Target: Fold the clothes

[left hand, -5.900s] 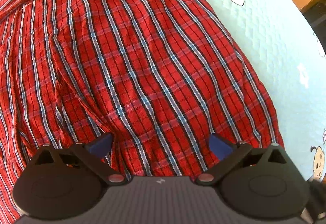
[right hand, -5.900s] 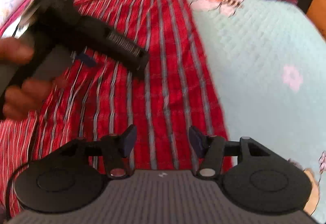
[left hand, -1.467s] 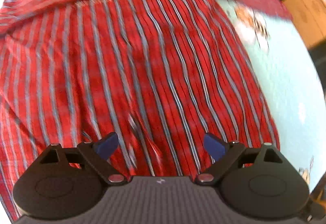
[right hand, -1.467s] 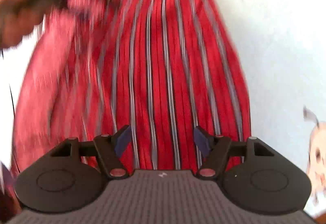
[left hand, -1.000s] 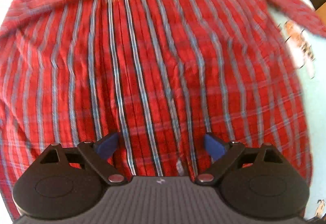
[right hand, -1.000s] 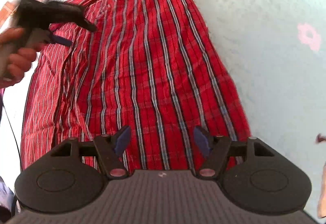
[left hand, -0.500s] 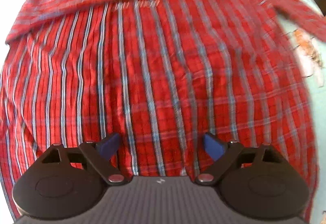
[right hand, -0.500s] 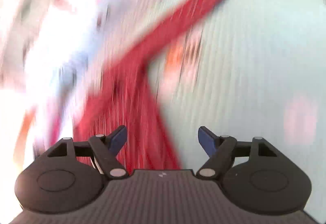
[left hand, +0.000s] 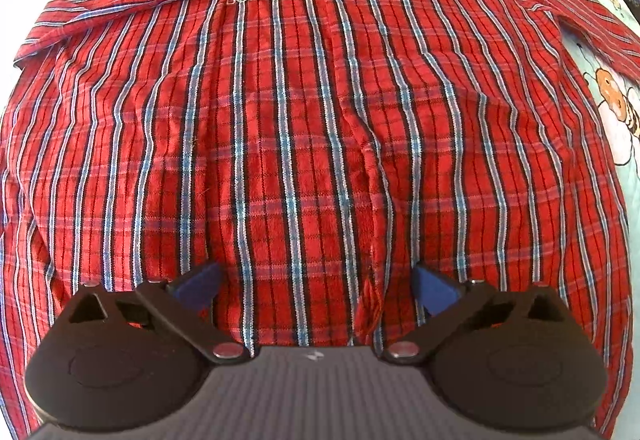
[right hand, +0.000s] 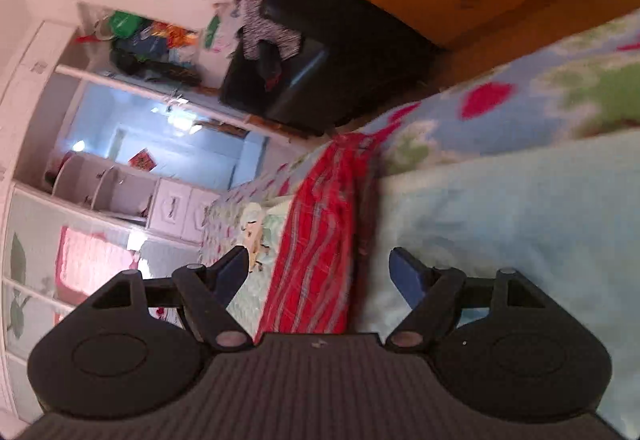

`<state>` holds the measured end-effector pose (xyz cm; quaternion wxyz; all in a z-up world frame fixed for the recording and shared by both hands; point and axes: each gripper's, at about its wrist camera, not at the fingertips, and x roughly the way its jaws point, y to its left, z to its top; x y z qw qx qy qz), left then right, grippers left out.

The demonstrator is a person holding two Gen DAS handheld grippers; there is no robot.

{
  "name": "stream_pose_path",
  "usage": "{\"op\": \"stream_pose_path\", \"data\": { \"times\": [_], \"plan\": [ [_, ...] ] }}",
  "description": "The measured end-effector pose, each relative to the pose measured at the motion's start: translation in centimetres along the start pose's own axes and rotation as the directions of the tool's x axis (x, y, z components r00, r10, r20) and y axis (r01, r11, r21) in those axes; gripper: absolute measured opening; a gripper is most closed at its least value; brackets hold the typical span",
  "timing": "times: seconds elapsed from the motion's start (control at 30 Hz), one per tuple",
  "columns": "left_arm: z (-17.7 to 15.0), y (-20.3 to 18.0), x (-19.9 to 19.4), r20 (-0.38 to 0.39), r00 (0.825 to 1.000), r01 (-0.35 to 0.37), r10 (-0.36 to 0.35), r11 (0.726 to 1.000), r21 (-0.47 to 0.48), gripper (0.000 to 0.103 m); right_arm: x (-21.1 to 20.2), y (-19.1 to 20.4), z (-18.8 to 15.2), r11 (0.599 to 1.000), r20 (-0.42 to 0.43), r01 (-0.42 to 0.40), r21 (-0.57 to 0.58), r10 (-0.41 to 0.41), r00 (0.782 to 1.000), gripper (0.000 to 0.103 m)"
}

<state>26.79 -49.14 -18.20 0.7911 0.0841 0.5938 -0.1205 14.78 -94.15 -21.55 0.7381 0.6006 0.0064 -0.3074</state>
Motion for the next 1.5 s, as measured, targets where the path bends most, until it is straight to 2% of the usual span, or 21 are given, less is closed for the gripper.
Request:
{"op": "stream_pose_path", "data": {
  "times": [0.1, 0.23, 0.33, 0.37, 0.4, 0.43, 0.63, 0.67, 0.77, 0.87, 0.97, 1.03, 1.07, 1.17, 1.2, 1.23, 1.3, 1.33, 1.4, 1.47, 1.5],
  "plan": [
    [-0.2, -0.4, 0.2, 0.008, 1.000, -0.002, 0.002, 1.000, -0.002, 0.103, 1.0, 0.9, 1.3, 0.999, -0.017, 0.006, -0.035, -0.007, 1.000, 0.078],
    [-0.8, -0.5, 0.1, 0.021, 1.000, -0.005, 0.005, 1.000, -0.004, 0.103, 2.7, 1.6, 1.4, 0.996, -0.001, 0.049, -0.073, -0.049, 0.999, 0.078],
    [-1.1, -0.5, 0.0, 0.028, 1.000, 0.001, -0.001, 1.000, 0.000, 0.103, 4.0, 2.1, 1.4, 0.991, 0.013, 0.082, -0.101, -0.081, 0.997, 0.070],
    [-1.3, -0.4, -0.1, 0.030, 1.000, 0.004, -0.004, 1.000, 0.001, 0.103, 4.3, 2.6, 1.2, 0.983, 0.003, 0.107, -0.147, -0.108, 0.994, 0.053],
    [-1.4, -0.3, -0.1, 0.034, 0.999, 0.008, -0.008, 1.000, 0.004, 0.103, 4.6, 2.9, 1.1, 0.977, -0.013, 0.124, -0.176, -0.129, 0.992, 0.019],
    [-1.5, -0.2, -0.1, 0.039, 0.999, 0.010, -0.010, 1.000, 0.008, 0.103, 4.8, 3.0, 0.9, 0.971, -0.031, 0.137, -0.195, -0.145, 0.989, 0.004],
    [-1.3, 0.9, -0.1, 0.042, 0.998, 0.040, -0.040, 0.999, 0.007, 0.103, 2.5, 8.5, -1.8, 0.899, 0.015, 0.123, -0.420, -0.129, 0.992, 0.005],
    [-1.4, 1.4, -0.4, 0.047, 0.997, 0.059, -0.059, 0.998, 0.001, 0.103, 2.1, 10.1, -2.6, 0.886, 0.014, 0.101, -0.452, -0.106, 0.994, 0.005],
    [-1.8, 3.0, -1.6, 0.062, 0.990, 0.130, -0.129, 0.991, -0.021, 0.093, 0.6, 15.5, -5.8, 0.836, -0.003, 0.015, -0.548, -0.020, 1.000, 0.005],
    [-2.6, 5.7, -3.5, 0.078, 0.973, 0.220, -0.217, 0.975, -0.040, 0.092, -1.1, 21.4, -10.3, 0.765, -0.054, -0.100, -0.636, 0.084, 0.995, 0.005],
    [-3.5, 8.5, -5.6, 0.094, 0.968, 0.237, -0.234, 0.971, -0.022, 0.092, -3.3, 27.3, -17.2, 0.667, -0.170, -0.260, -0.698, 0.199, 0.965, 0.005],
    [-4.7, 10.3, -7.0, 0.103, 0.966, 0.239, -0.237, 0.971, -0.008, 0.092, -4.8, 31.3, -21.8, 0.588, -0.251, -0.362, -0.724, 0.264, 0.931, 0.005],
    [-5.0, 11.1, -7.6, 0.106, 0.966, 0.239, -0.237, 0.971, -0.005, 0.092, -5.7, 32.8, -24.9, 0.537, -0.305, -0.421, -0.731, 0.294, 0.906, 0.005],
    [-6.1, 13.8, -8.7, 0.117, 0.964, 0.243, -0.240, 0.970, -0.013, 0.092, -7.8, 35.4, -35.0, 0.353, -0.480, -0.577, -0.736, 0.329, 0.813, 0.005],
    [-6.4, 14.7, -8.9, 0.121, 0.963, 0.246, -0.242, 0.969, -0.021, 0.092, -8.2, 35.5, -38.8, 0.280, -0.534, -0.612, -0.740, 0.309, 0.787, 0.005],
    [-6.5, 15.5, -8.8, 0.119, 0.963, 0.249, -0.244, 0.968, -0.030, 0.092, -8.5, 35.0, -42.9, 0.195, -0.572, -0.625, -0.756, 0.270, 0.775, 0.005],
    [-6.8, 16.8, -8.2, 0.110, 0.965, 0.246, -0.239, 0.968, -0.049, 0.092, -8.5, 32.8, -51.1, 0.021, -0.627, -0.638, -0.769, 0.168, 0.761, 0.005],
    [-7.0, 17.5, -7.8, 0.106, 0.966, 0.244, -0.237, 0.968, -0.059, 0.092, -7.8, 30.9, -54.6, -0.031, -0.642, -0.642, -0.766, 0.094, 0.761, 0.005],
    [-7.6, 18.4, -7.3, 0.093, 0.969, 0.237, -0.230, 0.969, -0.072, 0.092, -6.3, 27.1, -60.4, -0.107, -0.640, -0.642, -0.760, -0.054, 0.767, 0.006],
    [-8.2, 19.3, -6.8, 0.076, 0.968, 0.246, -0.240, 0.965, -0.086, 0.092, -5.8, 23.9, -63.6, -0.178, -0.610, -0.623, -0.761, -0.130, 0.782, 0.007],
    [-8.3, 19.6, -6.6, 0.067, 0.966, 0.256, -0.250, 0.962, -0.094, 0.092, -6.2, 23.1, -64.3, -0.211, -0.597, -0.610, -0.764, -0.129, 0.792, 0.015]
  ]
}}
